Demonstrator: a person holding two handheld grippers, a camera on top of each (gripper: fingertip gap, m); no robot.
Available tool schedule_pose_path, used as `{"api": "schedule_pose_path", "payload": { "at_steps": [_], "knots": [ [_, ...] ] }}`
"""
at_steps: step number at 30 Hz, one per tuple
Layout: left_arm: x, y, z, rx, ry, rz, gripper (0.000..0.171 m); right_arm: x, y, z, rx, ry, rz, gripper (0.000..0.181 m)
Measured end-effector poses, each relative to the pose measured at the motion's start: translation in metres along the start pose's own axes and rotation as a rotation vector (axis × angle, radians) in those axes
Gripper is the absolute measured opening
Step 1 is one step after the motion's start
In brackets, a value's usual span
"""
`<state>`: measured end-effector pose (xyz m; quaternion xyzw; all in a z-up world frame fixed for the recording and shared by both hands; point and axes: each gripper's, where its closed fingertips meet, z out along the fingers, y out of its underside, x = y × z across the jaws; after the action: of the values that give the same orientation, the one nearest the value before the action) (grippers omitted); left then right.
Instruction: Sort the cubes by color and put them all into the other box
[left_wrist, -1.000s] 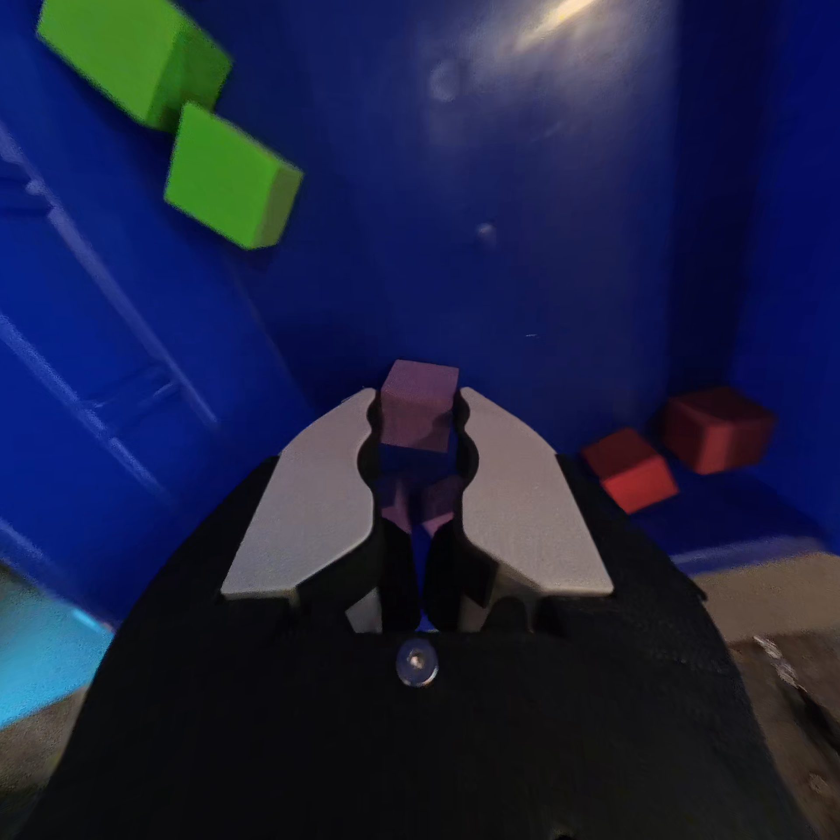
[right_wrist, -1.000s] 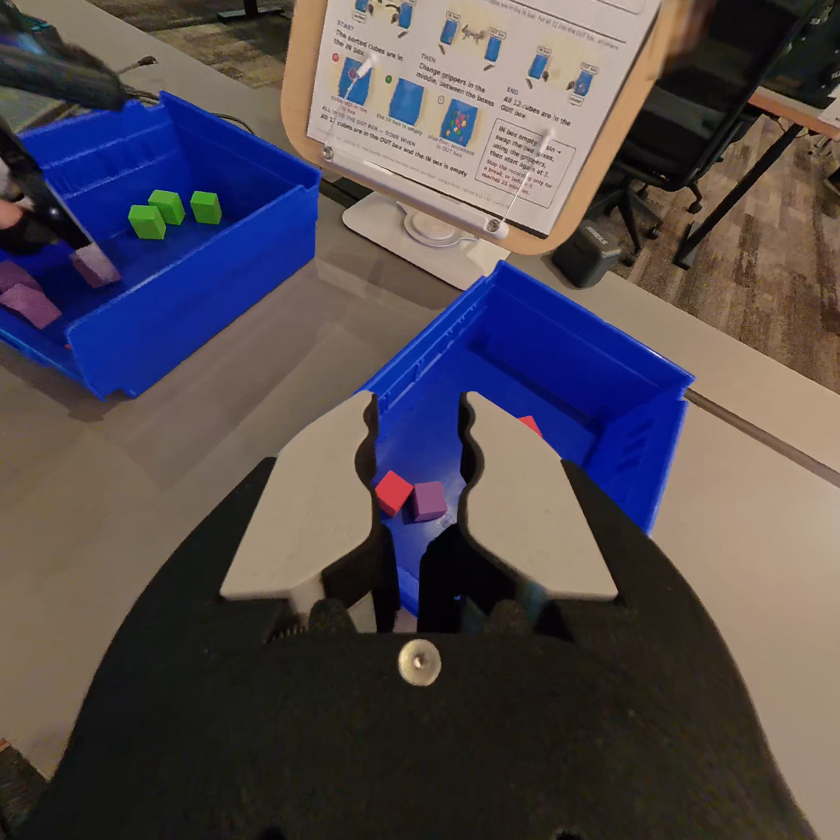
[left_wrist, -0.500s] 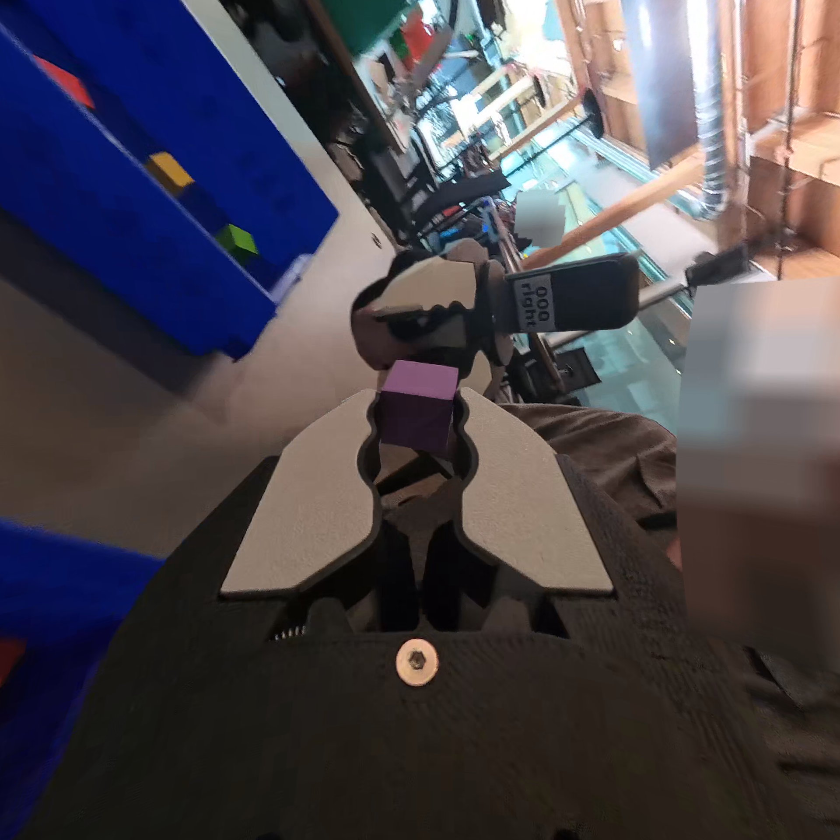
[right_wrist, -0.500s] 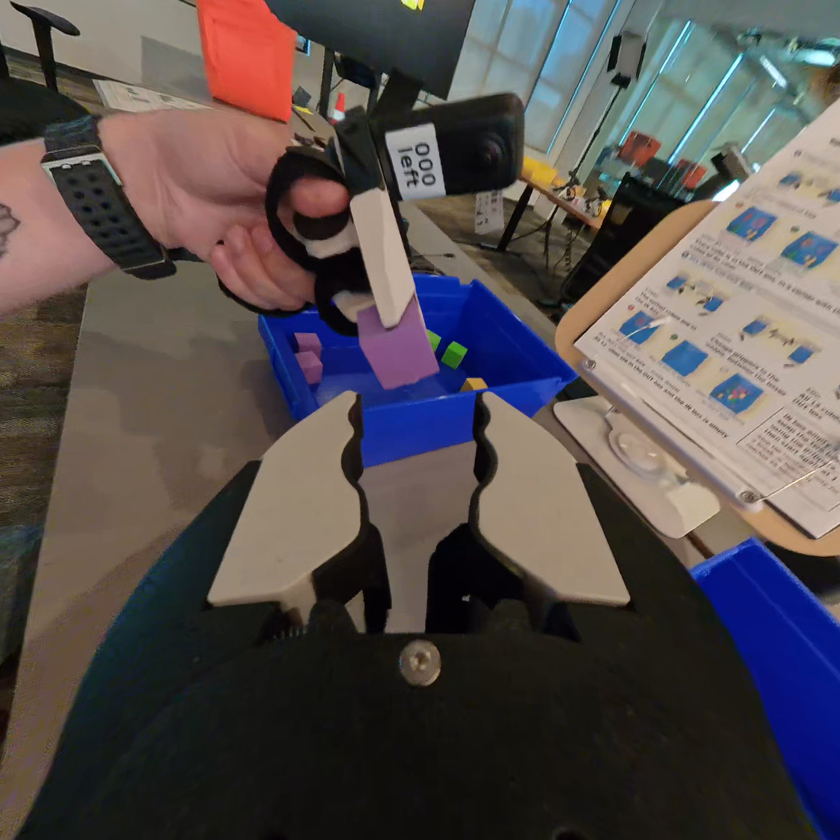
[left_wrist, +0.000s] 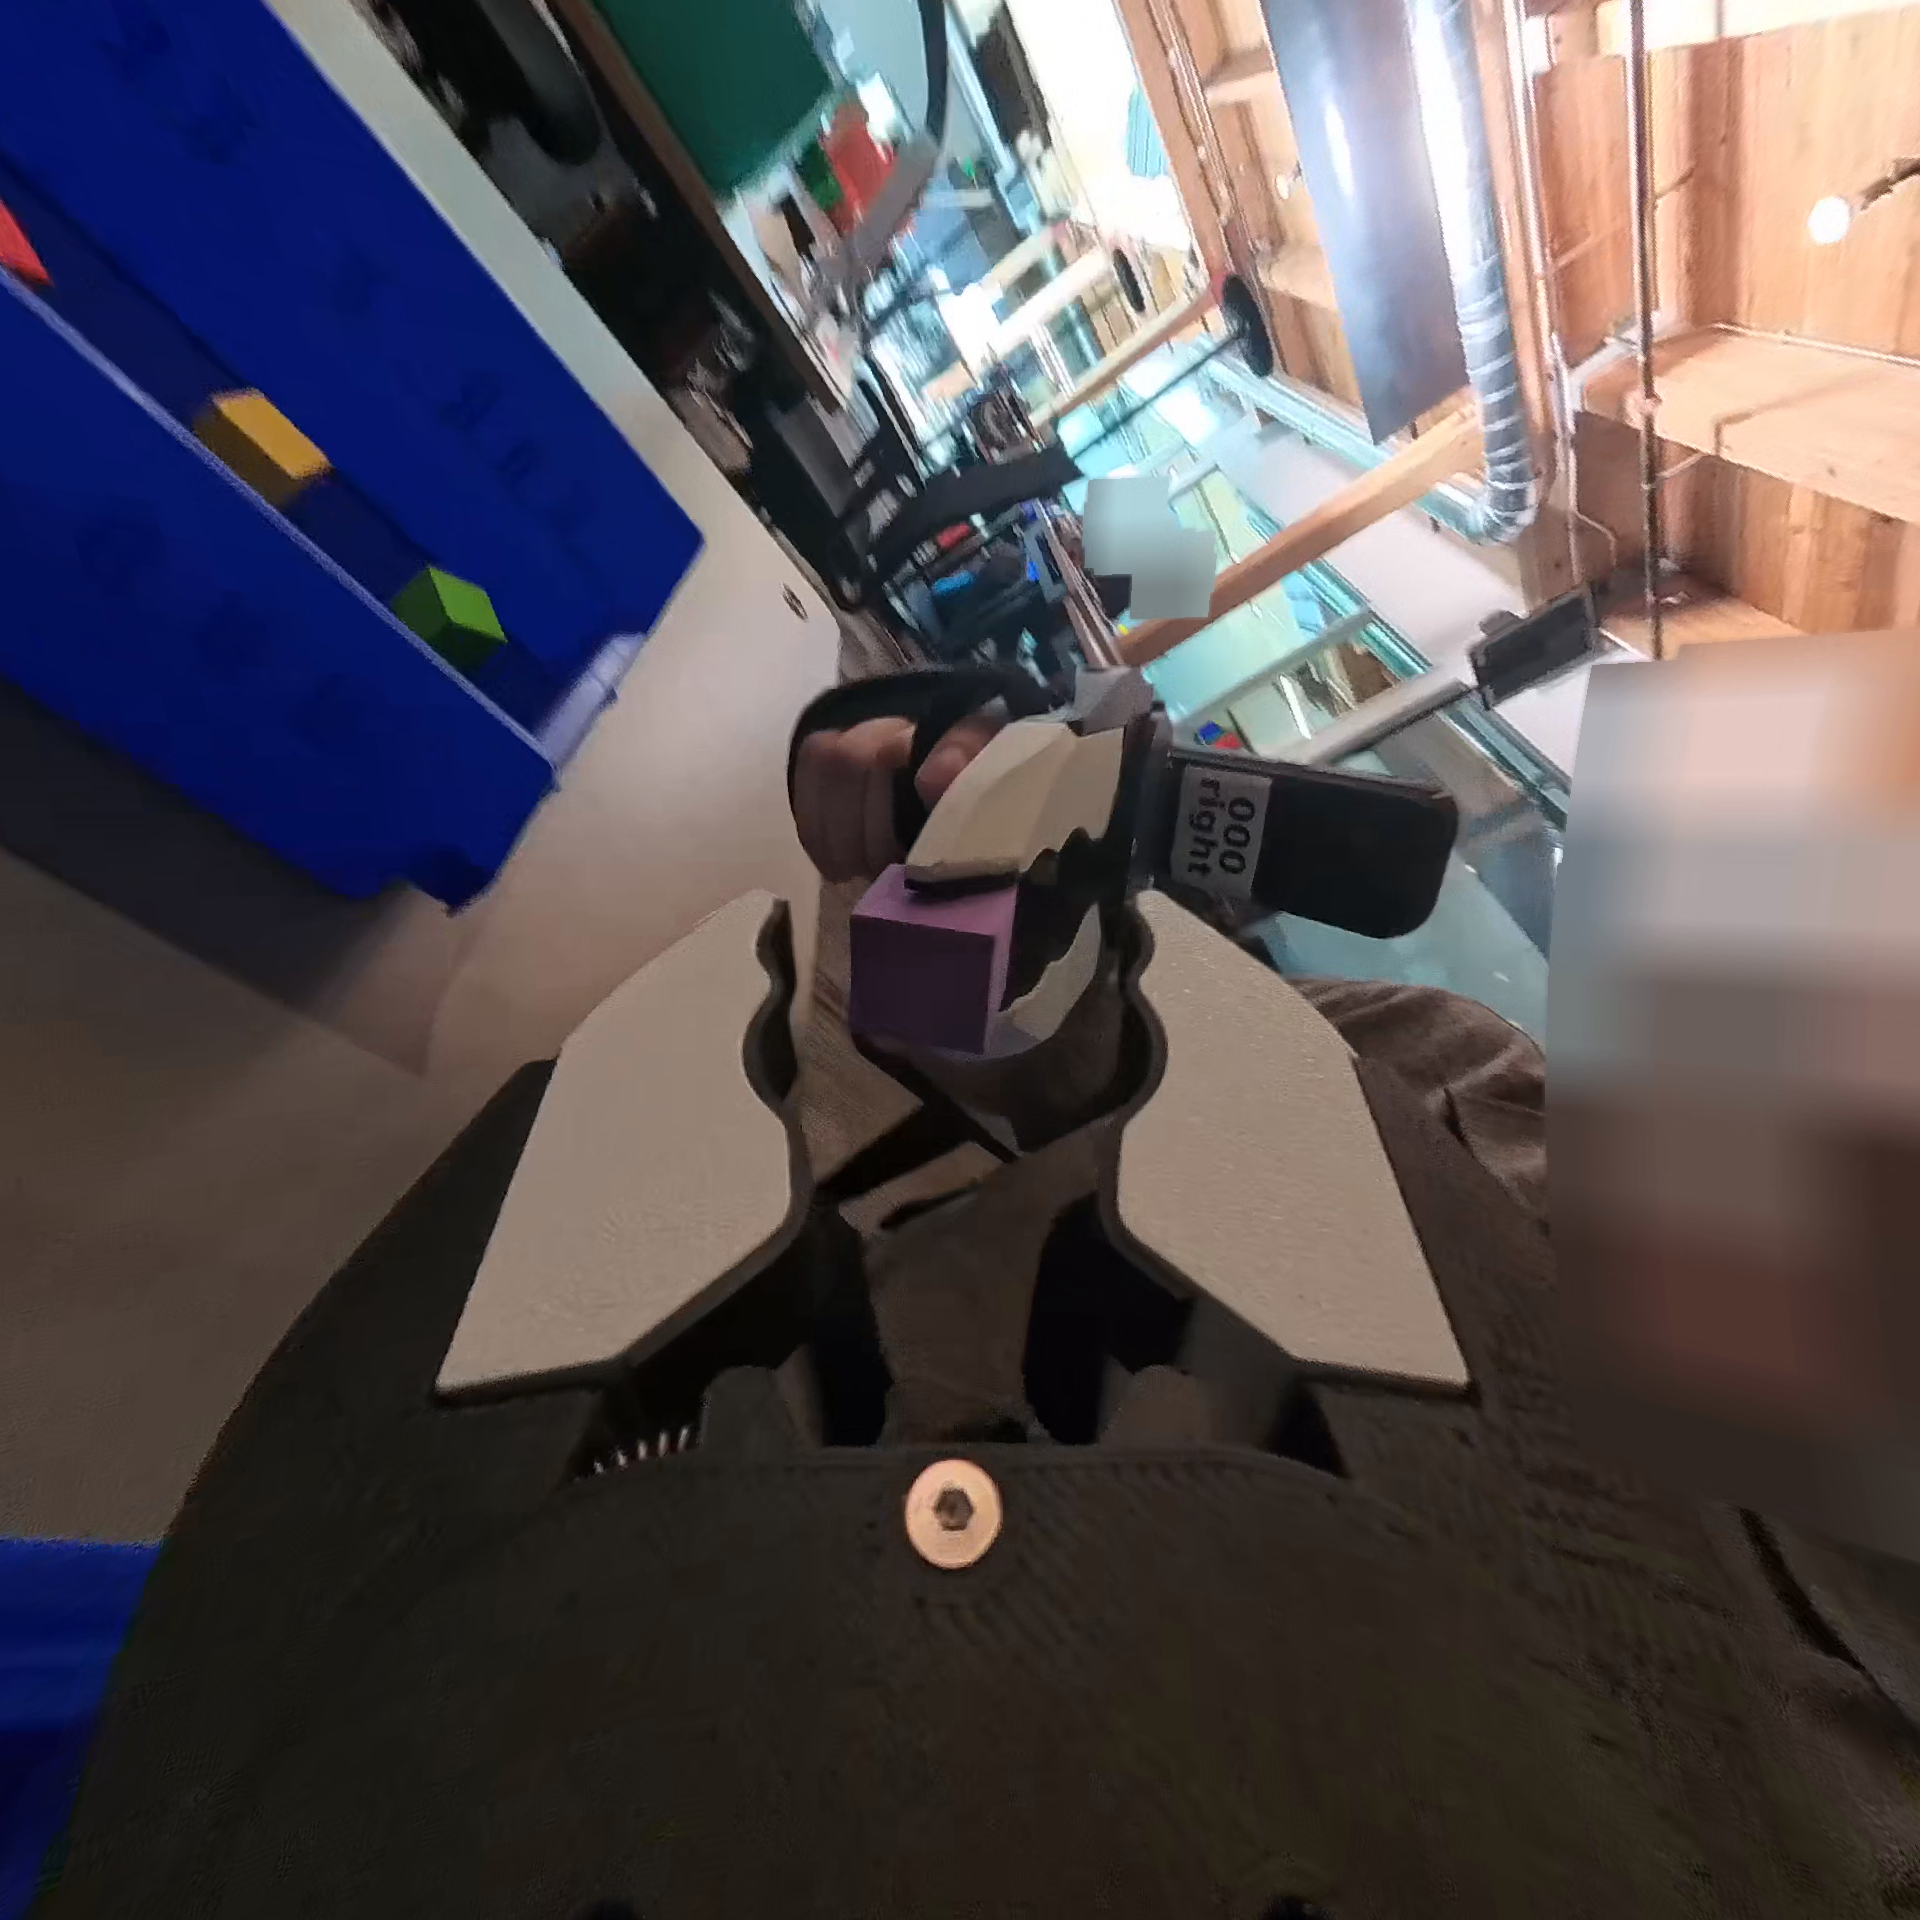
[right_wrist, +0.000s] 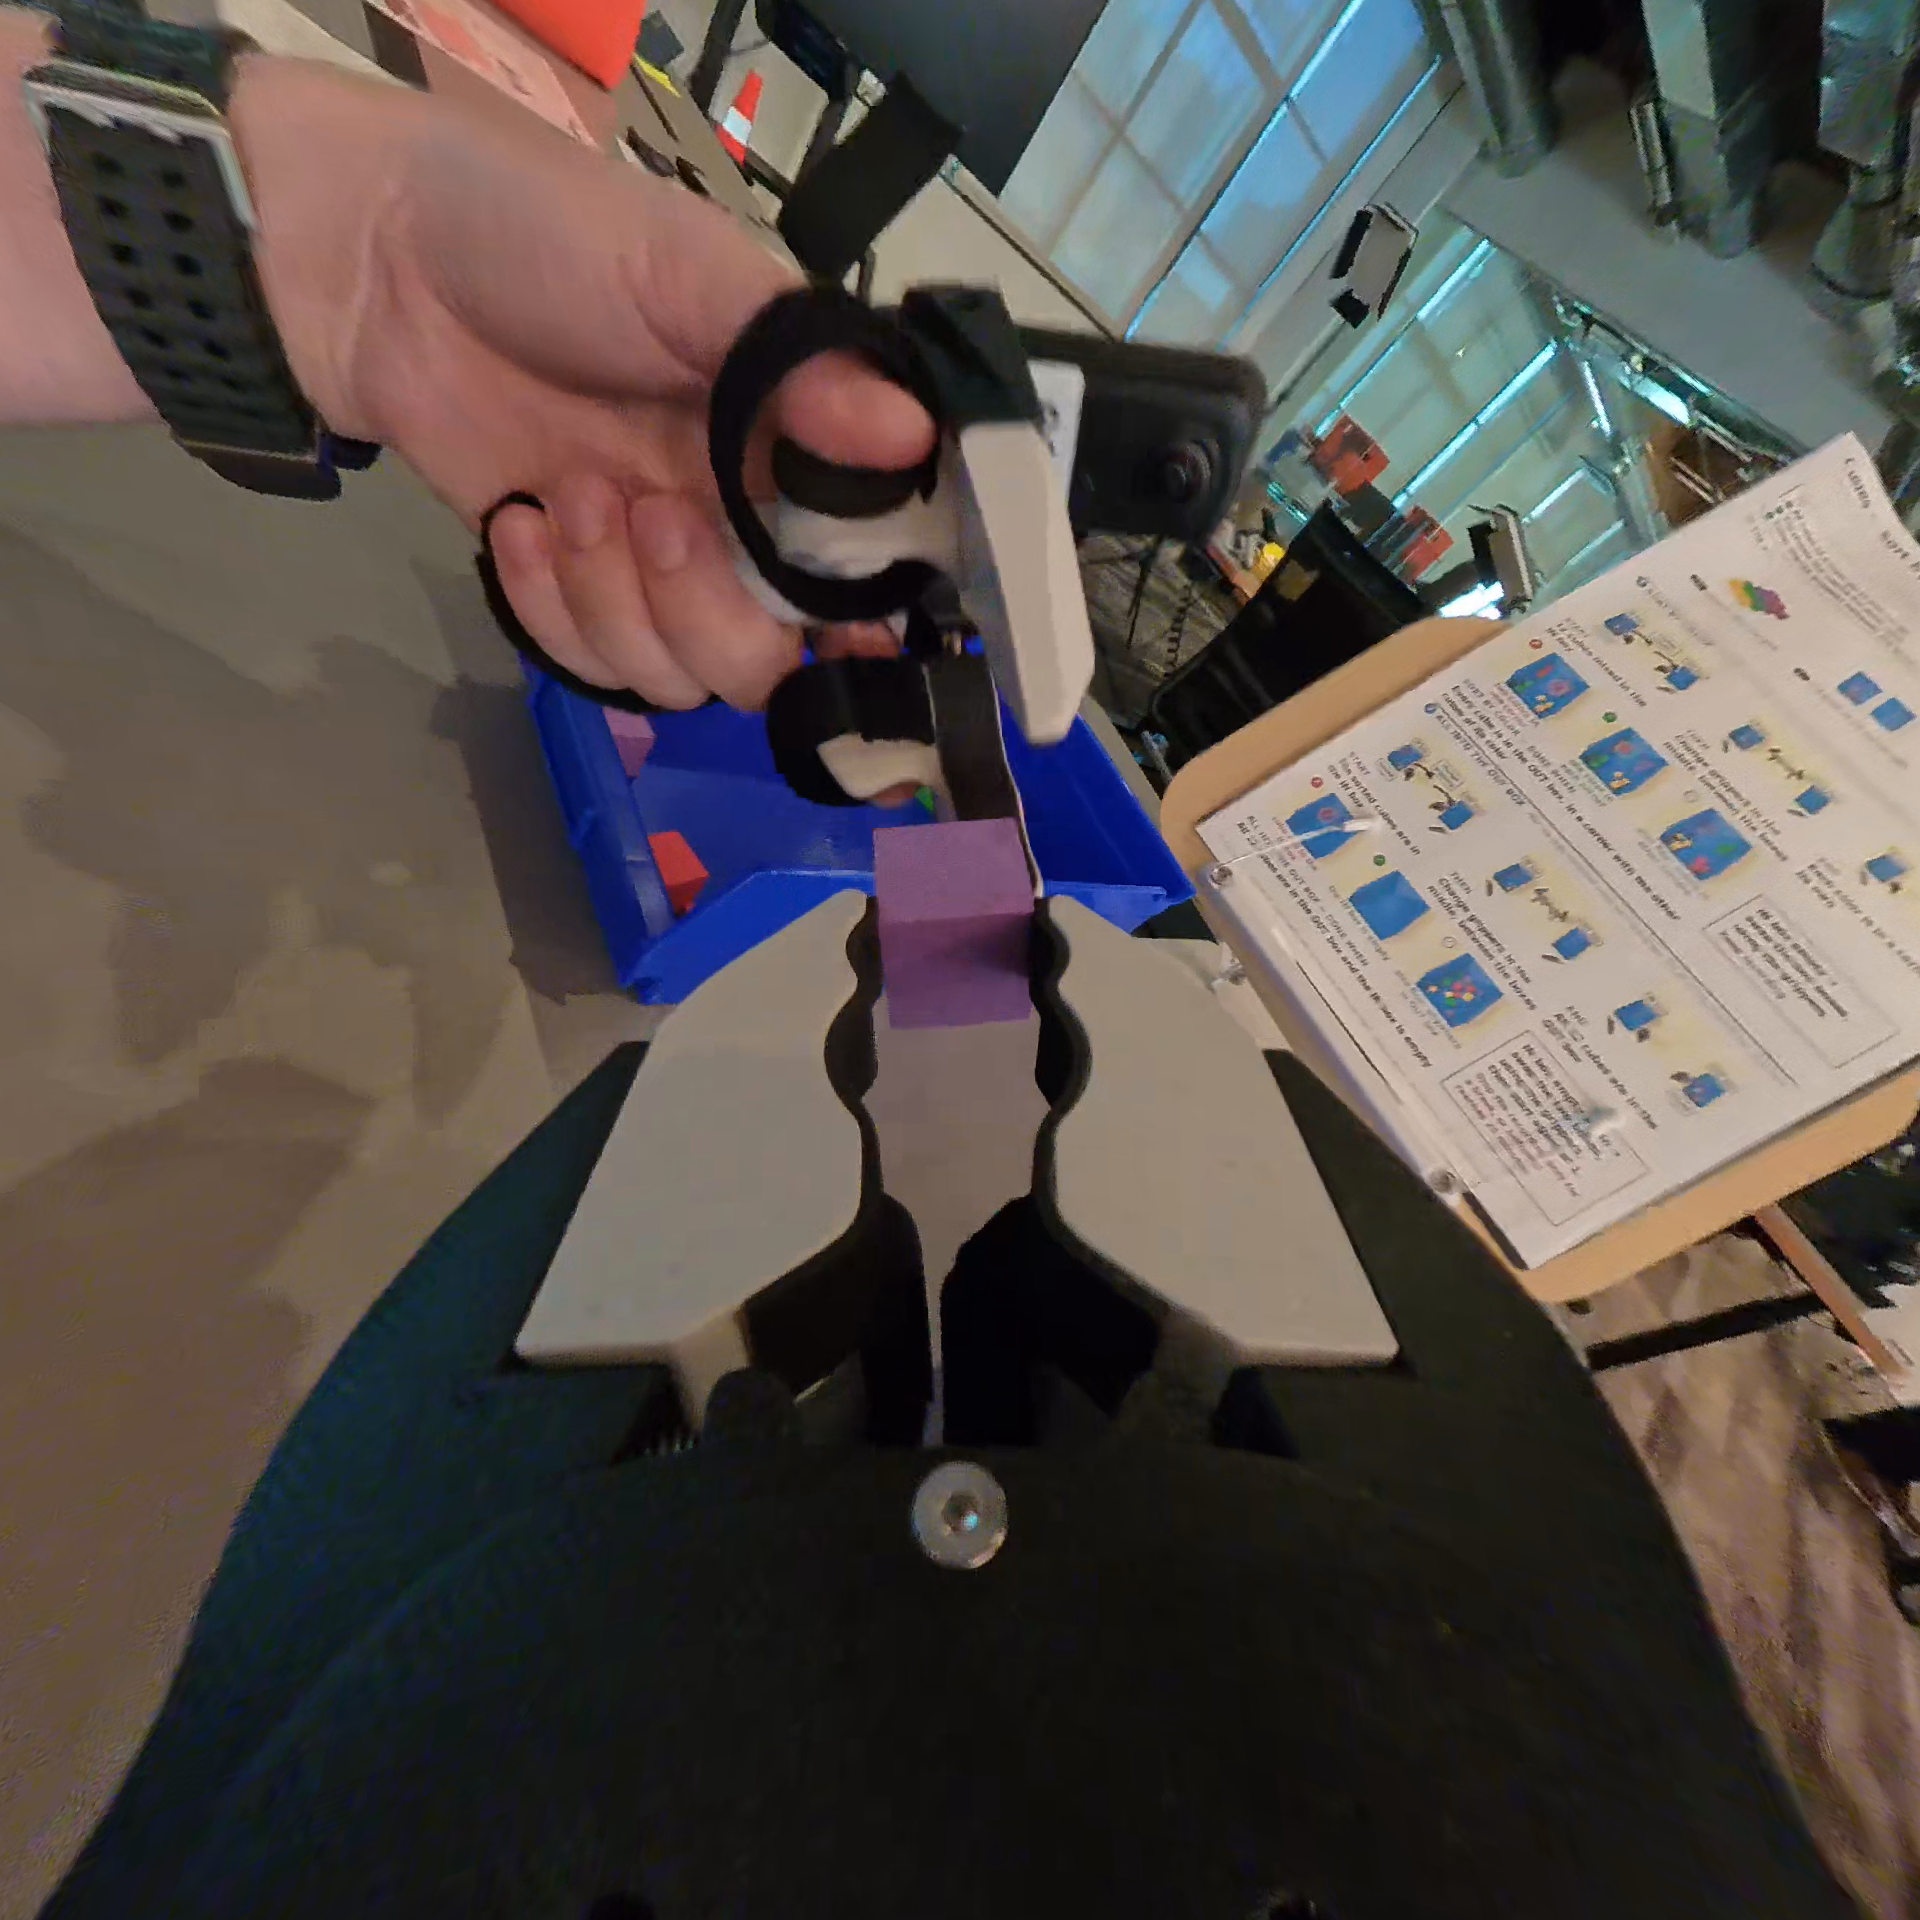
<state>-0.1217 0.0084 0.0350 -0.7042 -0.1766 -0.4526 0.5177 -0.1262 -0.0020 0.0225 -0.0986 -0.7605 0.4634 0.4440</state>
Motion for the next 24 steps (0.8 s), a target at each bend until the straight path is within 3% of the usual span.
{"api": "schedule_pose_path", "payload": {
  "at_steps": [2, 5, 8, 11, 15, 18, 24],
  "knots": [
    [0.005, -0.011, -0.007, 0.072, -0.055, 0.084, 0.065, 0.018, 0.010, -0.007, -0.042, 0.047, 0.027, 0.027],
    [0.014, -0.024, -0.022, 0.168, -0.178, 0.232, 0.066, 0.078, 0.047, -0.026, -0.184, 0.176, 0.178, 0.027],
    [0.005, -0.032, -0.043, 0.222, -0.444, 0.382, 0.066, 0.134, 0.109, -0.037, -0.412, 0.252, 0.392, 0.027],
    [-0.003, -0.038, -0.071, 0.284, -0.742, 0.515, 0.064, 0.162, 0.176, -0.031, -0.632, 0.244, 0.574, 0.027],
    [-0.004, -0.038, -0.104, 0.298, -1.073, 0.667, 0.065, 0.156, 0.243, -0.009, -0.890, 0.137, 0.709, 0.027],
    [-0.007, -0.034, -0.118, 0.279, -1.156, 0.688, 0.065, 0.149, 0.273, 0.006, -1.019, 0.084, 0.723, 0.028],
    [-0.020, -0.029, -0.162, 0.271, -1.320, 0.690, 0.066, 0.136, 0.303, 0.012, -1.169, 0.034, 0.770, 0.028]
  ]
}}
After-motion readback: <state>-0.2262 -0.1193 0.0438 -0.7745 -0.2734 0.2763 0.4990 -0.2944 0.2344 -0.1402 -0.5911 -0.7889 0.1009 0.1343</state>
